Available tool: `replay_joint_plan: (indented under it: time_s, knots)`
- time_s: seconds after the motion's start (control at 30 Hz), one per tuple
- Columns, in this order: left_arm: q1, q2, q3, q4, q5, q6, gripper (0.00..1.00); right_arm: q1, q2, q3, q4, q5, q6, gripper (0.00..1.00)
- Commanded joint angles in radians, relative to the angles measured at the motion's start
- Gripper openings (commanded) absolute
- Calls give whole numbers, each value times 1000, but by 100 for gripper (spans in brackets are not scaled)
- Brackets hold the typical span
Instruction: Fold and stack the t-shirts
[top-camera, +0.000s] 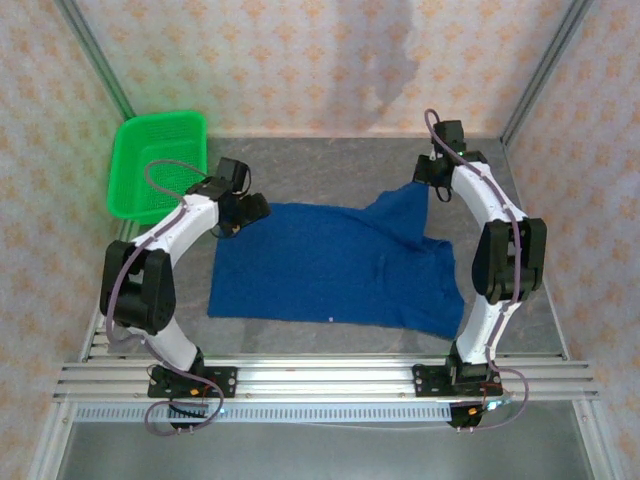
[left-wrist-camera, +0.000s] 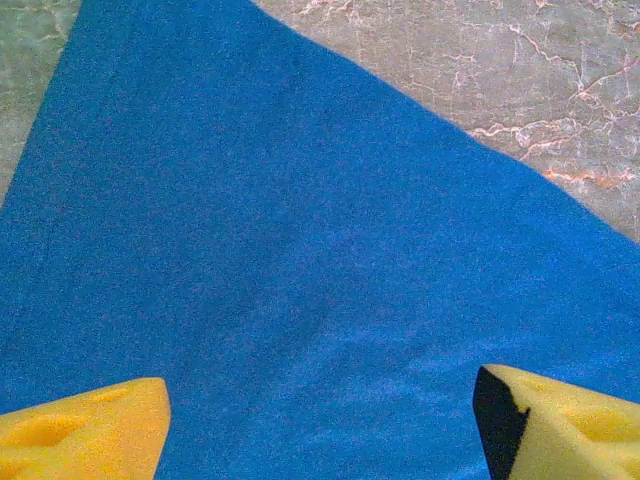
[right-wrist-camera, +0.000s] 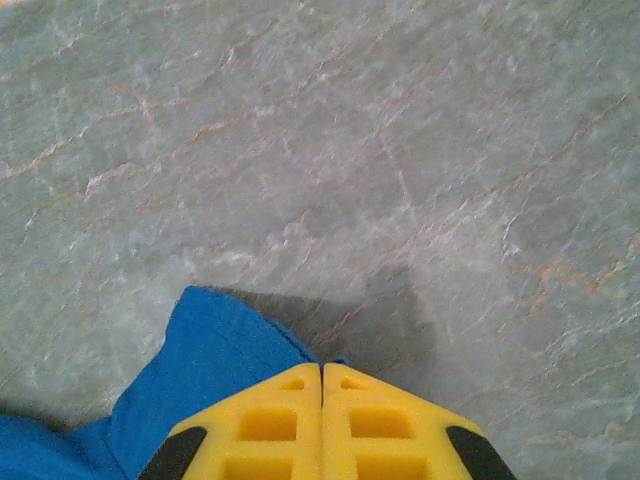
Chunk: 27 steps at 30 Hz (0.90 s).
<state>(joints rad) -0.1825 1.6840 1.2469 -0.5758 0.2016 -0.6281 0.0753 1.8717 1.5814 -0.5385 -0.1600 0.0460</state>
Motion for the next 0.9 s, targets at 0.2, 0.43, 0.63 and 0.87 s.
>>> replay_joint_plan:
  time_s: [0.2, 0.43, 0.63, 0.87]
  knots:
    - [-14, 125, 161, -13, -32, 9, 82, -6, 41, 70, 164, 117, -28, 0]
    - [-27, 196, 247, -48, -94, -11, 83, -5, 35, 48, 199, 124, -47, 0]
    - [-24, 335, 442, -179, -217, 24, 83, -5, 32, 40, 202, 111, -51, 0]
    - [-10, 483, 612, -278, -304, 32, 81, -5, 24, 27, 202, 100, -56, 0]
